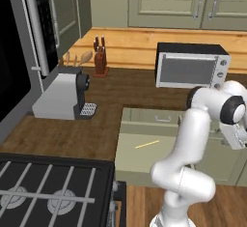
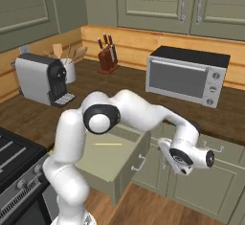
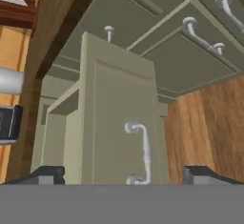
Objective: Take a straw from the drawer in front and place it inside the glass cup on the dining counter.
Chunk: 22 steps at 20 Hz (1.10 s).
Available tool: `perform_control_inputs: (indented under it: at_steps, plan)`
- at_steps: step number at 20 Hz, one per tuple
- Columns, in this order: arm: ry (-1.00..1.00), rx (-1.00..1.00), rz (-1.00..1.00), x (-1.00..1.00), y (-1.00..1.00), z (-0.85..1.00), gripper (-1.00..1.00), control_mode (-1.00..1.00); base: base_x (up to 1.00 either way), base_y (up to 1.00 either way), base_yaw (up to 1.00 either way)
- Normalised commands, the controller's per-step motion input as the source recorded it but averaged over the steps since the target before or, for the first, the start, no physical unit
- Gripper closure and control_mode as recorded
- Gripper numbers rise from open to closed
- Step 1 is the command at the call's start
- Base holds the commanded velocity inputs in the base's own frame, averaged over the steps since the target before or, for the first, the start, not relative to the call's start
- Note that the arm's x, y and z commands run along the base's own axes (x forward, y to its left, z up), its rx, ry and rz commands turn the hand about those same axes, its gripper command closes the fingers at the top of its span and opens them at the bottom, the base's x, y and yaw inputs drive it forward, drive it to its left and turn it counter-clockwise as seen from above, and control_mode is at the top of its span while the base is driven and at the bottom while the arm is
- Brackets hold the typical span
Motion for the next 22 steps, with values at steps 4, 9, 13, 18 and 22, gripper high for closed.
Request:
perform_control_inputs:
  at_steps: [4,9,13,18,22]
  plan:
    - [0.07,-0.38,-0.08,0.0,0.78,1.0,-1.0,-1.0,0.0,0.0,0.0]
    - [0.18,-0.27,-0.15,0.04,1.0,0.68,-1.0,-1.0,0.0,0.0,0.0]
    - [0.26,-0.1,-0.16,0.05,1.0,0.19,-1.0,-1.0,0.0,0.0,0.0]
    - [0.25,-0.01,-0.19,0.12,0.92,-0.04,-1.0,-1.0,0.0,0.0,0.0]
    - [0.2,0.0,-0.17,0.34,0.62,-0.15,-1.0,-1.0,0.0,0.0,0.0]
